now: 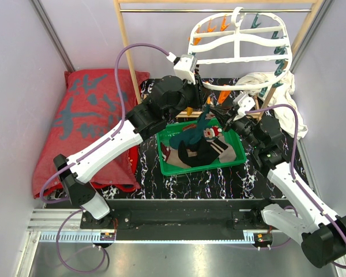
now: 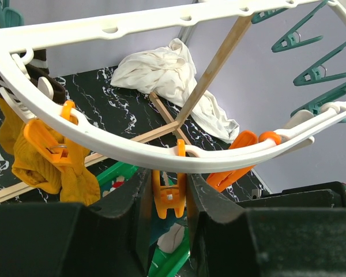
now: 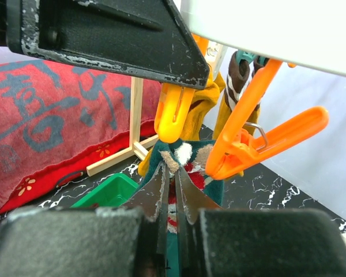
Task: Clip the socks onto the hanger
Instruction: Clamp the sock onto the hanger.
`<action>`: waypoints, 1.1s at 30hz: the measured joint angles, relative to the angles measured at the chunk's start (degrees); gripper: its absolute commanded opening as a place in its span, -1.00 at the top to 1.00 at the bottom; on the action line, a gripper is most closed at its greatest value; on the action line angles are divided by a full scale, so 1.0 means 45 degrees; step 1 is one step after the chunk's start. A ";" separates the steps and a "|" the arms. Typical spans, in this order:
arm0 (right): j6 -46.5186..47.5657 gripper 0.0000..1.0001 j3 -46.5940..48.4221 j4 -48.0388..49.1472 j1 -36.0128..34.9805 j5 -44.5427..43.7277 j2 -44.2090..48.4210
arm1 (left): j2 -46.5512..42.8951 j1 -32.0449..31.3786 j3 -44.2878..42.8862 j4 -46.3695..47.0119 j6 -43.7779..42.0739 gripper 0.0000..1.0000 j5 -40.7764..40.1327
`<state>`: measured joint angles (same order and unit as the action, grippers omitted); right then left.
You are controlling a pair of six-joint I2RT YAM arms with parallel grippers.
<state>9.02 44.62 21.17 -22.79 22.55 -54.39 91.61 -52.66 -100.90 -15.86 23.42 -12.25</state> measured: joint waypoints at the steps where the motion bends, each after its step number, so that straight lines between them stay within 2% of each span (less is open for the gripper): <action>1: -0.0019 0.85 0.0000 0.0010 0.0000 0.0019 0.0000 | 0.0000 0.0000 0.0000 0.0000 0.0024 1.00 0.0015; 33: -0.0845 0.85 0.0000 0.0976 0.0000 0.0243 0.0151 | 0.0005 0.0000 0.0000 0.0005 0.0146 0.99 0.0005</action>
<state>5.21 44.62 25.56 -22.79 23.64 -53.71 91.64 -52.66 -100.90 -15.84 24.08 -12.23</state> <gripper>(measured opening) 0.079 0.283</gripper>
